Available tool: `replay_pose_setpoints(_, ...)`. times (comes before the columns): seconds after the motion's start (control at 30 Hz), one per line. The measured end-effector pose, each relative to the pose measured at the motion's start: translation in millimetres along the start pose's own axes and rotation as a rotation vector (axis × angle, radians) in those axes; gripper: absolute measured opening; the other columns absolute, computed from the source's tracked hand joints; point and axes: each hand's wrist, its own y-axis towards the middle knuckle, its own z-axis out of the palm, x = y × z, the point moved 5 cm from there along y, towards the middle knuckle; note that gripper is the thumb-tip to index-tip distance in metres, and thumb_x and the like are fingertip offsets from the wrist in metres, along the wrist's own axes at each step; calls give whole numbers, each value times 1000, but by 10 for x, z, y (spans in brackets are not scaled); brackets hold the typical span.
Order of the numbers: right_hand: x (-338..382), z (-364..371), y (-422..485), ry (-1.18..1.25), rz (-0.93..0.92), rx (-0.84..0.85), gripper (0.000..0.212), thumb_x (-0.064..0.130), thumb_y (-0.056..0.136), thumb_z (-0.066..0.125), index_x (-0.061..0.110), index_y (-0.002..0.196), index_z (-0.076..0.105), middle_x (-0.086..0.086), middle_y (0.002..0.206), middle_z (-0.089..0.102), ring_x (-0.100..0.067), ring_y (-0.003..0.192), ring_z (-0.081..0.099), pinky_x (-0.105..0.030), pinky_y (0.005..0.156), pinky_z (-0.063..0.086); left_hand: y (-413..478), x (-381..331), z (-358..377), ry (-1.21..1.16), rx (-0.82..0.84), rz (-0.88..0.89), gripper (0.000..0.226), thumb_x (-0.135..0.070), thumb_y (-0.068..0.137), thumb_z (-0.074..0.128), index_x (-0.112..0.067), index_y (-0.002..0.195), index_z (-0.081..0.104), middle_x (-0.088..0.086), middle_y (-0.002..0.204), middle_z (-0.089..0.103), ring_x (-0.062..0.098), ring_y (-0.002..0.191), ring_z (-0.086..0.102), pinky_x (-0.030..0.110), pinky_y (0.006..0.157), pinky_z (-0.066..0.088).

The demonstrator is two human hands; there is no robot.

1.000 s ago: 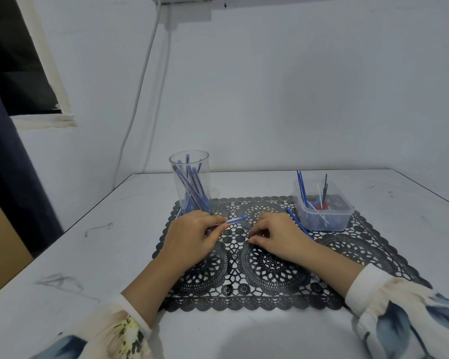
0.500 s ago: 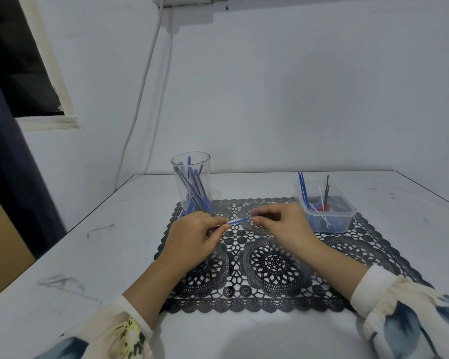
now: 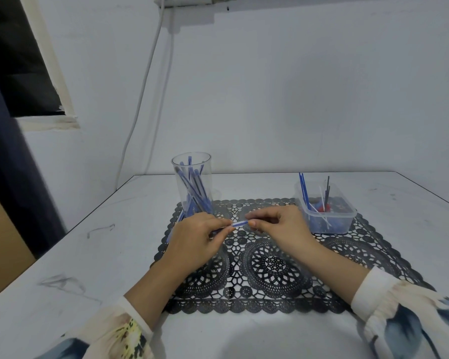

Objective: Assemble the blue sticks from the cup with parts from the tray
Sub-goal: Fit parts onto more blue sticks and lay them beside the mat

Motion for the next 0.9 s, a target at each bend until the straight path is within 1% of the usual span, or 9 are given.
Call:
replay_pose_setpoints(0.1, -15, 7, 1, 19, 12, 8, 17, 1, 79, 69, 17, 85, 73, 7, 71, 71, -4, 65, 66, -11, 63, 50, 3, 5, 12, -16, 2, 2, 34, -47, 84, 49, -27, 95, 74, -14, 71, 67, -1, 64, 55, 18, 55, 46)
replay_pose_setpoints(0.17, -22, 12, -1, 28, 21, 19, 18, 2, 79, 69, 18, 84, 73, 8, 68, 71, -2, 64, 65, -11, 62, 49, 1, 9, 20, -20, 5, 8, 33, -47, 85, 50, -27, 96, 73, -14, 72, 68, 0, 64, 56, 21, 56, 48)
replay_pose_setpoints(0.23, -22, 13, -6, 32, 14, 26, 19, 2, 80, 69, 20, 83, 72, 7, 68, 71, -2, 63, 65, -12, 63, 49, -1, 4, 21, -19, 7, 15, 33, -46, 85, 50, -27, 97, 73, -14, 72, 68, 0, 64, 56, 20, 57, 48)
replay_pose_setpoints(0.33, -21, 18, -10, 31, -5, 38, 20, 3, 81, 67, 22, 87, 71, -2, 75, 72, -6, 65, 65, -17, 67, 52, 2, -4, 14, -20, 0, 27, 33, -45, 85, 50, -26, 97, 74, -14, 72, 68, -2, 64, 54, 17, 57, 46)
replay_pose_setpoints(0.43, -29, 42, -4, 7, -35, 65, 24, 1, 82, 66, 24, 89, 69, -8, 79, 71, -9, 66, 64, -20, 70, 53, 4, -13, 23, -25, 5, 50, 32, -43, 84, 51, -24, 95, 74, -13, 71, 67, 0, 63, 54, 18, 57, 46)
replay_pose_setpoints(0.53, -30, 41, -5, 5, -39, 64, 23, 0, 82, 65, 21, 90, 70, -9, 81, 71, -9, 67, 64, -19, 70, 53, 3, -29, 24, -24, 4, 67, 31, -42, 84, 51, -23, 94, 74, -12, 70, 67, 1, 62, 55, 19, 56, 47)
replay_pose_setpoints(0.73, -48, 87, -8, 47, -31, 116, 18, 6, 91, 54, 18, 96, 68, -14, 73, 68, -16, 62, 59, -22, 61, 51, 8, -81, 5, -12, -12, 105, 31, -41, 84, 52, -22, 92, 74, -13, 67, 64, 0, 61, 52, 14, 57, 43)
replay_pose_setpoints(0.9, -84, 86, 6, 124, 4, 127, 18, 12, 95, 49, 6, 105, 62, -20, 78, 66, -23, 65, 59, -24, 58, 49, 14, -50, -6, -2, -30, 78, 31, -43, 84, 52, -23, 93, 74, -13, 69, 66, -3, 62, 51, 15, 57, 45)
